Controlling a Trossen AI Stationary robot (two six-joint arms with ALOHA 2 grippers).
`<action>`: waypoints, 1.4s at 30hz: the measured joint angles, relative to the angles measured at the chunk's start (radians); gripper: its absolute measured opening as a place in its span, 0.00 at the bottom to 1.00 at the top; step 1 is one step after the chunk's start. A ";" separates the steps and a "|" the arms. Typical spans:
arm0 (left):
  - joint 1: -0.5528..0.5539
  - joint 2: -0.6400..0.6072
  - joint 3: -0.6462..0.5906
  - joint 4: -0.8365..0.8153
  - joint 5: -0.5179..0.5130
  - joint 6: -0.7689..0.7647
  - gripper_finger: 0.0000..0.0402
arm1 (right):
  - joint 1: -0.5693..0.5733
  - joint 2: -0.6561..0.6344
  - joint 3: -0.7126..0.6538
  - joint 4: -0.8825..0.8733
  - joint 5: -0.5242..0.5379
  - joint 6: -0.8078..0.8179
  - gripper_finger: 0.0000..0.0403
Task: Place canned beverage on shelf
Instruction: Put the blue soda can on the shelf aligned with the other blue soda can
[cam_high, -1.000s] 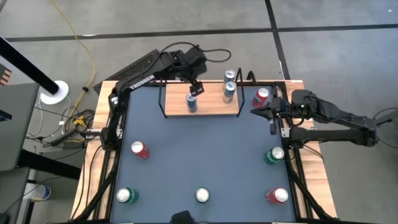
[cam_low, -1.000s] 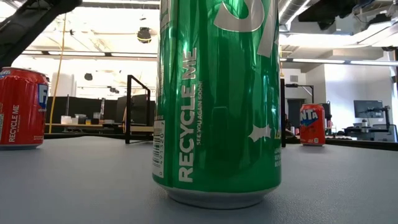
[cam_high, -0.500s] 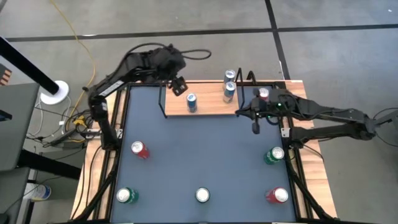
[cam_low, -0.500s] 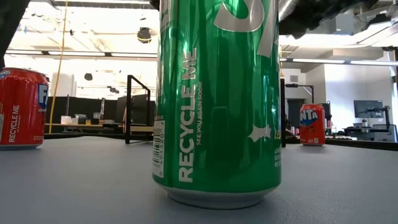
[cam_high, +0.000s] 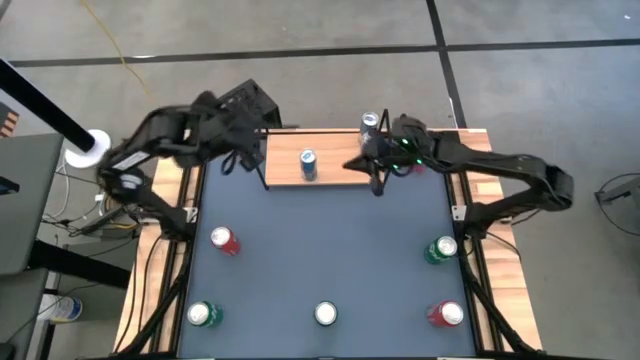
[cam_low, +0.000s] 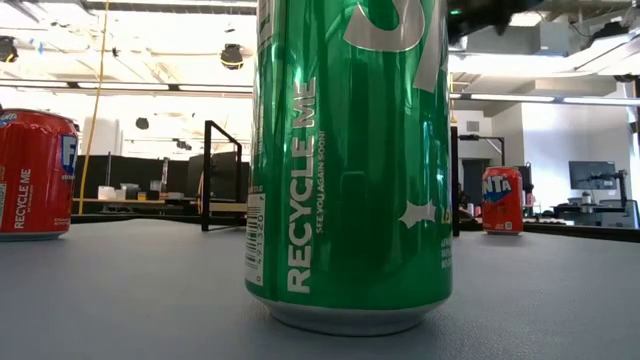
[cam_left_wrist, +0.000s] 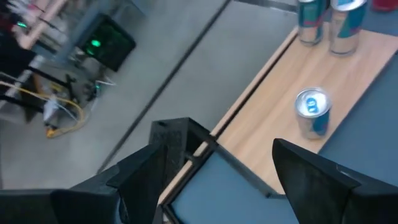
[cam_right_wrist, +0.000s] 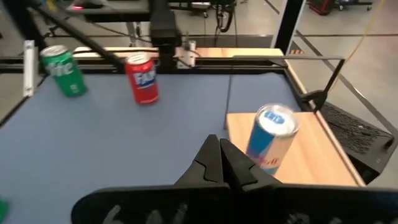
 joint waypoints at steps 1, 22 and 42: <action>-0.021 -0.036 -0.059 0.005 -0.027 -0.031 0.69 | -0.003 0.031 0.027 -0.001 0.000 0.000 0.00; -0.241 -0.643 -1.023 0.469 -0.115 -0.143 0.69 | -0.021 0.527 0.625 -0.351 0.008 0.073 0.39; -0.248 -0.673 -1.058 0.535 -0.101 -0.101 0.69 | -0.074 0.625 0.687 -0.404 0.057 0.036 0.91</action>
